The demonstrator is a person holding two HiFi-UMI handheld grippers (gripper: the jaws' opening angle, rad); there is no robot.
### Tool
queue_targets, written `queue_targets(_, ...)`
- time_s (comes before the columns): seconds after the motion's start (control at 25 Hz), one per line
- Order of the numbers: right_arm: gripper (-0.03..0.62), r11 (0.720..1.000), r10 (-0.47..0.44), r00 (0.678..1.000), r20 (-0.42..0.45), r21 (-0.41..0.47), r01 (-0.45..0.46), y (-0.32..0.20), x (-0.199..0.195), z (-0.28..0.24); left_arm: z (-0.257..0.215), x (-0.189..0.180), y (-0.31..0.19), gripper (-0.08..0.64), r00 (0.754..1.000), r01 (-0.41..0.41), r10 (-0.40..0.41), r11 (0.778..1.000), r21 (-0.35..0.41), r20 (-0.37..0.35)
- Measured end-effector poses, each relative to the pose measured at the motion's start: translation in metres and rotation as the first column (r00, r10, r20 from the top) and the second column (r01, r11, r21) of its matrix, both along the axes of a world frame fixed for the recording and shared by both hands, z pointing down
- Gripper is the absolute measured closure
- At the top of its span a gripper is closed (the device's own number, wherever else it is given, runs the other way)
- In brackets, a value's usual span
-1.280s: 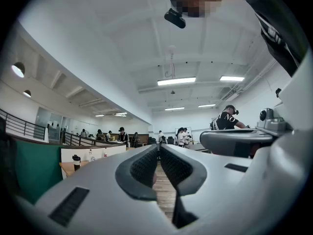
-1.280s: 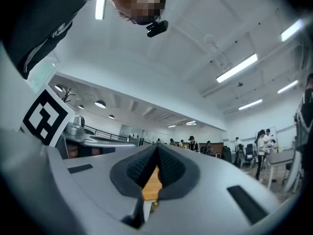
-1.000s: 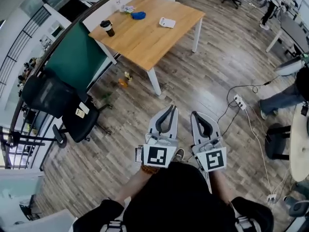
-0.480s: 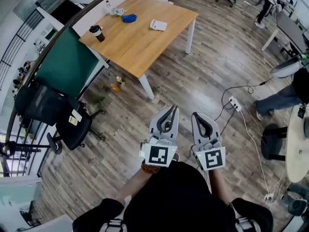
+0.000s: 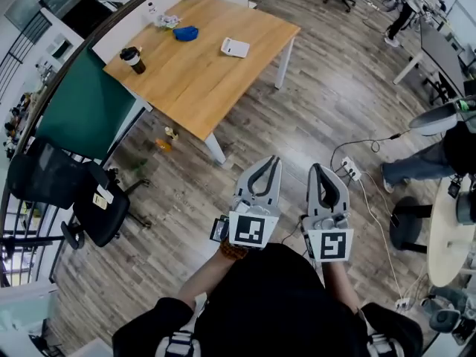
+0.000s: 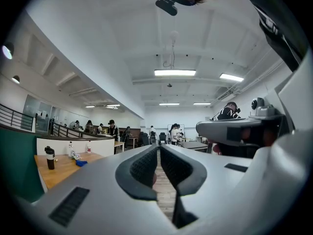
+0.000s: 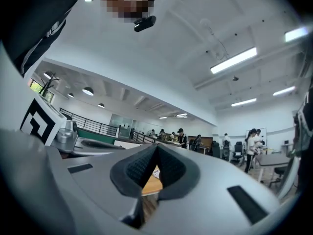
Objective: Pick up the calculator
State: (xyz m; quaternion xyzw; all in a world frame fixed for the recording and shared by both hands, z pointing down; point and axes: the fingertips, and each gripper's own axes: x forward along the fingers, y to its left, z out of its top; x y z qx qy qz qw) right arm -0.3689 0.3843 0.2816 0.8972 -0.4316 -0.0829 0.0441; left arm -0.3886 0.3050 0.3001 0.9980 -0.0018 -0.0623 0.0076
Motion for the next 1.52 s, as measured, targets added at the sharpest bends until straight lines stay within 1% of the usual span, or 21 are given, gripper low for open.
queue_targets(0.08, 0.584, 1.0, 0.009, 1.0, -0.006, -0.006, -0.009, -0.011, 0.019, -0.003, -0.003, 0.018, -0.013, 0.52, 1.0, -0.008, 0.008, 1.0, 0.0, -0.007)
queue_targets(0.2, 0.584, 1.0, 0.013, 1.0, -0.018, 0.01, -0.013, -0.037, 0.043, -0.012, -0.005, 0.039, -0.033, 0.52, 1.0, -0.015, 0.015, 1.0, -0.005, -0.012)
queue_targets(0.36, 0.584, 1.0, -0.005, 1.0, -0.011, 0.02, 0.006, -0.075, 0.066, -0.013, -0.002, 0.063, -0.063, 0.52, 1.0, -0.012, 0.012, 1.0, 0.003, -0.019)
queue_targets(0.56, 0.584, 0.998, -0.051, 0.999, 0.007, -0.034, 0.052, -0.109, 0.077, 0.002, 0.005, 0.077, -0.102, 0.52, 1.0, 0.021, -0.021, 1.0, -0.021, -0.008)
queue_targets(0.72, 0.584, 0.997, -0.067, 0.997, 0.03, -0.04, 0.068, -0.127, 0.082, 0.008, 0.014, 0.085, -0.119, 0.52, 0.999, 0.038, -0.037, 0.999, -0.029, 0.013)
queue_targets(0.84, 0.584, 0.995, -0.082, 0.996, 0.039, -0.045, 0.084, -0.136, 0.086, 0.014, 0.017, 0.088, -0.128, 0.52, 0.998, 0.055, -0.055, 0.998, -0.035, 0.015)
queue_targets(1.0, 0.584, 0.995, -0.088, 0.994, 0.071, -0.042, 0.092, -0.146, 0.103, 0.024, 0.024, 0.099, -0.139, 0.52, 0.997, 0.072, -0.071, 0.997, -0.03, 0.041)
queue_targets(1.12, 0.584, 0.993, -0.11, 0.99, 0.087, -0.04, 0.114, -0.156, 0.118, 0.032, 0.03, 0.109, -0.149, 0.52, 0.994, 0.098, -0.096, 0.995, -0.032, 0.056)
queue_targets(1.24, 0.584, 0.991, -0.131, 0.988, 0.086, -0.015, 0.133, -0.168, 0.137, 0.032, 0.034, 0.123, -0.161, 0.52, 0.989, 0.131, -0.129, 0.991, -0.022, 0.066)
queue_targets(1.4, 0.584, 0.983, -0.18, 0.975, 0.131, -0.023, 0.185, -0.183, 0.171, 0.044, 0.034, 0.149, -0.172, 0.52, 0.981, 0.18, -0.179, 0.984, -0.008, 0.074)
queue_targets(1.52, 0.584, 0.972, -0.23, 0.964, 0.132, -0.019, 0.234, -0.196, 0.199, 0.045, 0.034, 0.174, -0.18, 0.52, 0.972, 0.22, -0.218, 0.976, -0.007, 0.085)
